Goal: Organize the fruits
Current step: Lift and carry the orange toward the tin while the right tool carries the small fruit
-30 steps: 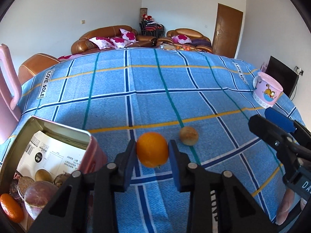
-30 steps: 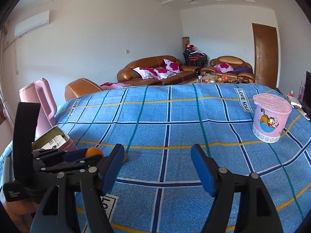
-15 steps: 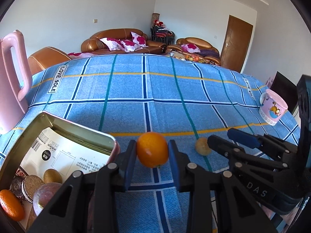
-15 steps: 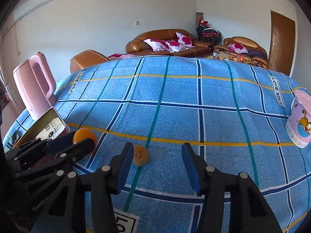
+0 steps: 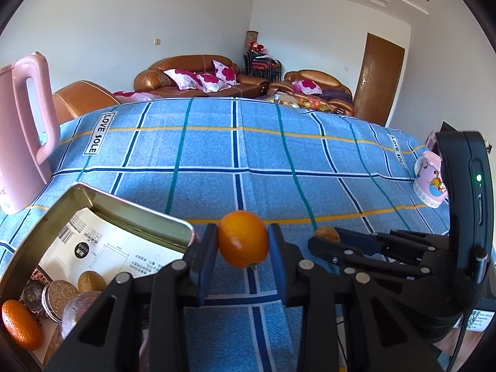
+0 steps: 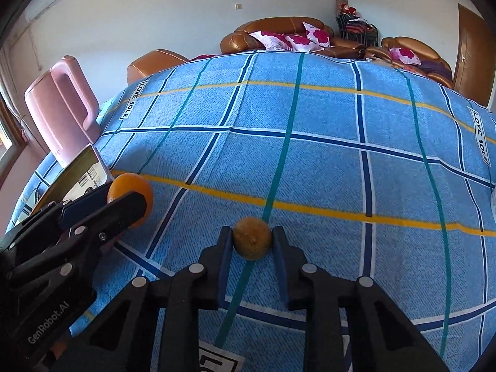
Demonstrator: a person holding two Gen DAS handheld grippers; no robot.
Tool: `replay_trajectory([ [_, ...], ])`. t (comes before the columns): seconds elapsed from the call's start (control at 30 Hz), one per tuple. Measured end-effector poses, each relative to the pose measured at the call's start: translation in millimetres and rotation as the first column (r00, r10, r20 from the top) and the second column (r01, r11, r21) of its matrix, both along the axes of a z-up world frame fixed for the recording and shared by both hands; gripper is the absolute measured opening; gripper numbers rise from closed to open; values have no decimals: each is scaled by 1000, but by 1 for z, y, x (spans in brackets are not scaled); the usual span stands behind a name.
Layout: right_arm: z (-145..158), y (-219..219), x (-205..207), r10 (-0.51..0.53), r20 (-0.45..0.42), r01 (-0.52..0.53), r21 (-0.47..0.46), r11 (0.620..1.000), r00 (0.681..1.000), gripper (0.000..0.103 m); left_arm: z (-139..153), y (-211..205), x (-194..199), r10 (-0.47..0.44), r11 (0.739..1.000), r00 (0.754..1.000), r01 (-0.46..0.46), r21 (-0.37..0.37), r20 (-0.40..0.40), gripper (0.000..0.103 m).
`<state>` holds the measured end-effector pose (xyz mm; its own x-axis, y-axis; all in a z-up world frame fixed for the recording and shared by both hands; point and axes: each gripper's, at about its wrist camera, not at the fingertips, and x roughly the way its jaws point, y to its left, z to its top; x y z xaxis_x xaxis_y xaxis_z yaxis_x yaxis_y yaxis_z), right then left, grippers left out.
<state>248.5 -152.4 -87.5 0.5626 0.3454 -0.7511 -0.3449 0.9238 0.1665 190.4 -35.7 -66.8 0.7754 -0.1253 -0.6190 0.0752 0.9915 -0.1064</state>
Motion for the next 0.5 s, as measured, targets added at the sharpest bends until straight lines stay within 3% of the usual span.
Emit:
replay_trajectory([
  [0.5,26,-2,-26,-1,176,-3,25,1000,984,27,7,2,-12,20,1000,997,-20,5,74,34],
])
